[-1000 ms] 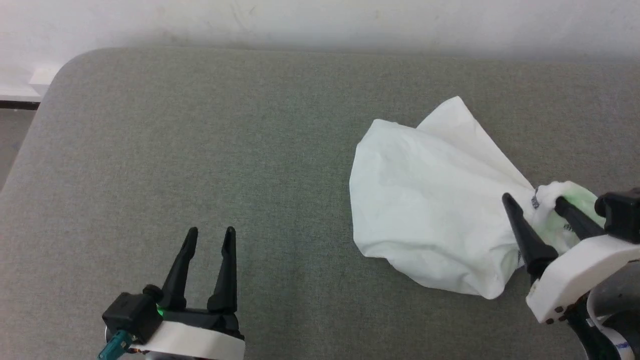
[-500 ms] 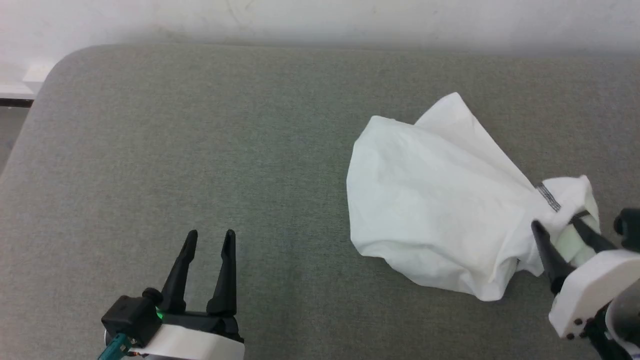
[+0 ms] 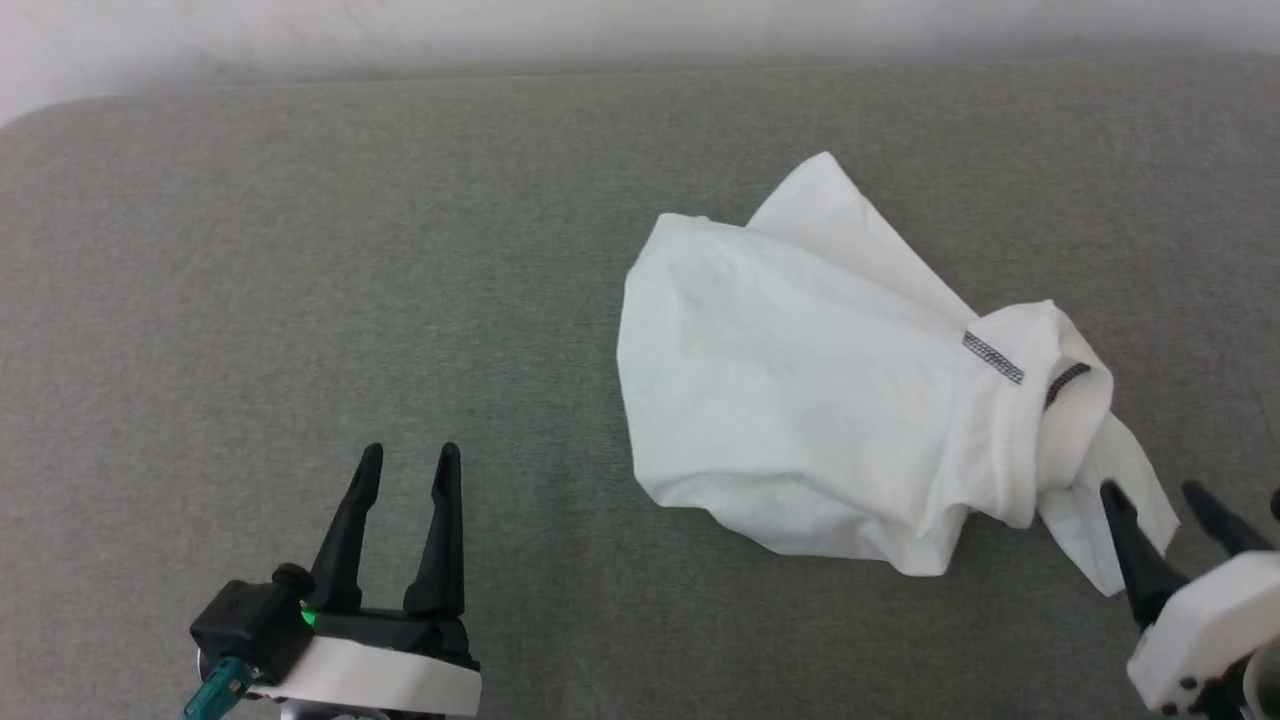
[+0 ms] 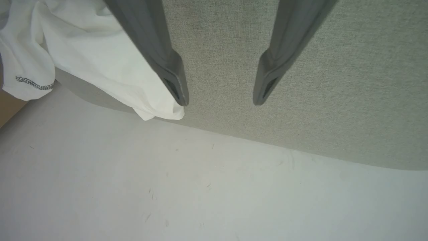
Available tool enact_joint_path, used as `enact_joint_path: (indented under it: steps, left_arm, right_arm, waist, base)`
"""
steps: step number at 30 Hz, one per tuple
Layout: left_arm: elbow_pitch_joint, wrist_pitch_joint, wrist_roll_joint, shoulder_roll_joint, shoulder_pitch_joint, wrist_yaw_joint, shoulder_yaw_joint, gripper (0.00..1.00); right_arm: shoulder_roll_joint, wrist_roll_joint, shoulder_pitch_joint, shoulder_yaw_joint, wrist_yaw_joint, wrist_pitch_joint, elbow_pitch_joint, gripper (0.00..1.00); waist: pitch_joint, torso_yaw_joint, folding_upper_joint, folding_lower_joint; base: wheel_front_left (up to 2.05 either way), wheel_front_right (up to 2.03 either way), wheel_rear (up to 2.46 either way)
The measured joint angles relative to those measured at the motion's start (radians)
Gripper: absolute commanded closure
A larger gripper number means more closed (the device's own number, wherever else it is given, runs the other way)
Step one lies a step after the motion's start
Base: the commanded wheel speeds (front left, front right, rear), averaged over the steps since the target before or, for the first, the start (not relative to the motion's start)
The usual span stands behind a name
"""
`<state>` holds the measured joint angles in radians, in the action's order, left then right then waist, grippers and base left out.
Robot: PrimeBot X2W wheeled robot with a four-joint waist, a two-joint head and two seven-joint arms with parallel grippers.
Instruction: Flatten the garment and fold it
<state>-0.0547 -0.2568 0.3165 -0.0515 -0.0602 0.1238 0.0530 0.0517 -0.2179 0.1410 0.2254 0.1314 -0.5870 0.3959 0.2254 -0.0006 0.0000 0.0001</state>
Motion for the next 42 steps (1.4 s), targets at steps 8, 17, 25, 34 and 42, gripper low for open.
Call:
enact_joint_path:
  steps: [8, 17, 25, 34, 42]
  left_arm:
    - [-0.003, 0.000, -0.001, 0.000, 0.007, 0.000, 0.007, 0.00]
    - [-0.004, 0.000, -0.001, -0.007, 0.028, 0.000, 0.015, 0.00]
    - [-0.009, 0.000, -0.001, -0.021, 0.048, 0.000, 0.019, 0.00]
    - [-0.005, 0.000, -0.001, -0.022, 0.052, 0.000, 0.014, 0.00]
    - [0.003, 0.000, -0.001, -0.017, 0.051, 0.000, 0.021, 0.00]
  right_arm:
    - [0.054, 0.087, -0.095, -0.044, 0.000, -0.024, -0.013, 0.00]
    - [0.209, 0.064, -0.132, -0.053, 0.000, -0.028, -0.212, 0.00]
    - [0.263, 0.013, -0.171, -0.164, 0.000, 0.006, -0.380, 0.00]
    - [0.253, 0.062, -0.271, -0.145, 0.001, 0.049, -0.350, 1.00]
    - [0.458, 0.109, -0.539, -0.230, 0.002, 0.025, -0.183, 1.00]
  waist:
    - [0.011, -0.024, 0.0000, 0.0000]
    - [0.053, 0.011, 0.0000, 0.0000]
    - [0.097, 0.042, 0.0000, -0.0001]
    - [0.094, 0.045, 0.0000, 0.0001]
    - [0.032, 0.023, 0.0000, 0.0000]
  base:
    - [0.00, 0.00, 0.00]
    - [0.00, 0.00, 0.00]
    - [0.00, 0.00, 0.00]
    - [0.00, 0.00, 0.00]
    - [0.00, 0.00, 0.00]
